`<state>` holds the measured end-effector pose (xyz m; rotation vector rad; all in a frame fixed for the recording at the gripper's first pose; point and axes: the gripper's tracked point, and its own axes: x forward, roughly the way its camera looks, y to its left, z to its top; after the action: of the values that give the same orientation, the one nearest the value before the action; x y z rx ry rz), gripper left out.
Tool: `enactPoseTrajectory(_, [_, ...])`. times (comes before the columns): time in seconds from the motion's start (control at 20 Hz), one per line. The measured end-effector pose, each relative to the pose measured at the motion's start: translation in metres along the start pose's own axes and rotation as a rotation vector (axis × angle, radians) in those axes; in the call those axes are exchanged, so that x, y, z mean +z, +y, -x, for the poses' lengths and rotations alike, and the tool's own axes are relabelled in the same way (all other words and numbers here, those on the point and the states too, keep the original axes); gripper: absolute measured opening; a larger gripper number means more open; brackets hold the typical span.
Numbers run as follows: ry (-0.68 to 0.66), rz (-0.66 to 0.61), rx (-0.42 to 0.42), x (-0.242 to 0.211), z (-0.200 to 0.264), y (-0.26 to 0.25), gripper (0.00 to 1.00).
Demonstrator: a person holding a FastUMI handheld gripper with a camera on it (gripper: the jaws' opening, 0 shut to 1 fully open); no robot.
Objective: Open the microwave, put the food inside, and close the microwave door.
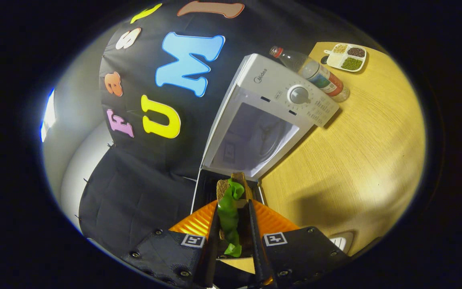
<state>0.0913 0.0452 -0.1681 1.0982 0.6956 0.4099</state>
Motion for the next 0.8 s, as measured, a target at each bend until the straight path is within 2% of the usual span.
enactPoseTrajectory(0.4, [-0.156,-0.079,0.026,0.04,-0.065,-0.008,0.39])
enactPoseTrajectory(0.8, [-0.325,-0.075,0.05,0.065,-0.129,-0.015,0.38])
